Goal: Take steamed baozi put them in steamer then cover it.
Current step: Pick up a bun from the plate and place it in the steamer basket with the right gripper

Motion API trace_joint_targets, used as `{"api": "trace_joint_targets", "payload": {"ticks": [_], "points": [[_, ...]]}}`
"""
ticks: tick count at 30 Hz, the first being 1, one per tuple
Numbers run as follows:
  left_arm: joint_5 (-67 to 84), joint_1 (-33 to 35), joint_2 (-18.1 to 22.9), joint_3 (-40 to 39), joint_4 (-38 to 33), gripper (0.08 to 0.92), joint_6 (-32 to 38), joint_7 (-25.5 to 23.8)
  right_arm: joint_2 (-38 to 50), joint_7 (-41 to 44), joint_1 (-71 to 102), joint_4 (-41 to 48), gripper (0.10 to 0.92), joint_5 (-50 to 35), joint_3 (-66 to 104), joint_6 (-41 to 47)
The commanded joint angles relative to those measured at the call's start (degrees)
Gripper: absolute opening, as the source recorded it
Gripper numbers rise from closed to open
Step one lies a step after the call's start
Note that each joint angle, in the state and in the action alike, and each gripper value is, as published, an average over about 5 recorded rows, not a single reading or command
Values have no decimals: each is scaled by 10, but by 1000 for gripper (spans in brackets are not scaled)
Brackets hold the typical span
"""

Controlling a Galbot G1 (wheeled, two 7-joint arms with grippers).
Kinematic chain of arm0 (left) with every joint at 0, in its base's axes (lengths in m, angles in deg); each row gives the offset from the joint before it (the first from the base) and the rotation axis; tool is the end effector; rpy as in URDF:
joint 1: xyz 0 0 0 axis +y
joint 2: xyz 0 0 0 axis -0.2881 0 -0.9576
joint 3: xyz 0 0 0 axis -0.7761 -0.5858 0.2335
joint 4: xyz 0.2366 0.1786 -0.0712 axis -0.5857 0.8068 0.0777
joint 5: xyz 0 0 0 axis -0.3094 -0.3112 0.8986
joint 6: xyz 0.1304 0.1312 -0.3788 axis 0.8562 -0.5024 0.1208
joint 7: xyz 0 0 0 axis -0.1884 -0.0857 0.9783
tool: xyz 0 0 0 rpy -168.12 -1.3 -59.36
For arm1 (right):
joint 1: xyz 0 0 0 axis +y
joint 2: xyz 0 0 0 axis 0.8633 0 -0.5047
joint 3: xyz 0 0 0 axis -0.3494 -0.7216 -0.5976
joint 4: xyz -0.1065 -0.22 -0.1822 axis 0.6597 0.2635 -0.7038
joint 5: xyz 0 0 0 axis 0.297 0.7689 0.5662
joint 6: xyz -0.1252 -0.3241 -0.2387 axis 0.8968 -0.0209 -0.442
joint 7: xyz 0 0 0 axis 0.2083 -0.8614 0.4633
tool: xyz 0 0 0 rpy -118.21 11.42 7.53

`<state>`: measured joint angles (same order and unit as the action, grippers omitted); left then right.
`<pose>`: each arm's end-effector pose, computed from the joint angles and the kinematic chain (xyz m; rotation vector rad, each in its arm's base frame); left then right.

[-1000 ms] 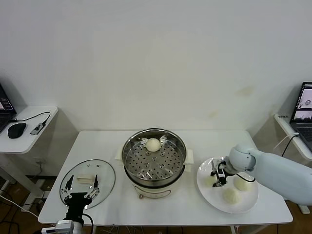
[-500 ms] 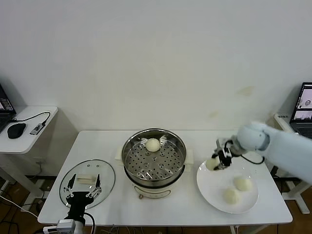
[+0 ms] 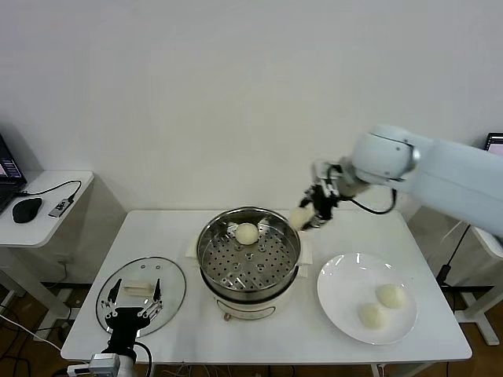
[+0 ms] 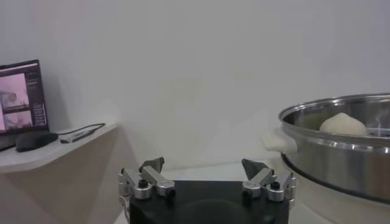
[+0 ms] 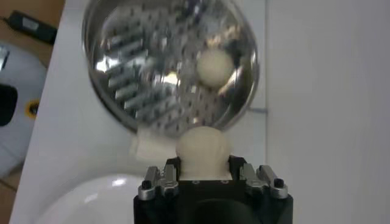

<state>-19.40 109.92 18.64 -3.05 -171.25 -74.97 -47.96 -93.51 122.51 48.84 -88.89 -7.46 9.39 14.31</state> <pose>0.2419 0.0413 -0.2830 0.1439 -3.0305 -0.2541 0.4884 0.1313 -0.0027 1.4268 -1.6151 1.3970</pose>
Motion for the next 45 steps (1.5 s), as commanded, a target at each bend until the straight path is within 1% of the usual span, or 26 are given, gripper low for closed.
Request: {"api": "trace_joint_targets", "payload": {"ticks": [1, 8, 24, 29, 35, 38, 45], "points": [[-1, -1, 2, 5, -10, 823, -3, 1, -177, -41, 25, 79, 543, -80, -14, 35], [-2, -5, 6, 6, -9, 823, -4, 2, -238, -59, 90, 145, 543, -72, -15, 45], [-2, -12, 3, 9, -1, 823, -1, 3, -312, -71, 165, 261, 543, -17, 2, 38], [-2, -12, 3, 8, 0, 823, 0, 3, -320, -70, 177, 268, 543, -10, -1, 41], [-2, -14, 2, 7, 0, 823, 1, 3, -306, -55, 167, 257, 543, -5, -3, 44], [-2, -15, 2, 7, 2, 823, 2, 3, -283, -24, 139, 229, 579, -4, -2, 51], [0, -20, -3, 7, 4, 823, 1, 4, -183, 52, 7, 116, 768, -11, -22, 45]]}}
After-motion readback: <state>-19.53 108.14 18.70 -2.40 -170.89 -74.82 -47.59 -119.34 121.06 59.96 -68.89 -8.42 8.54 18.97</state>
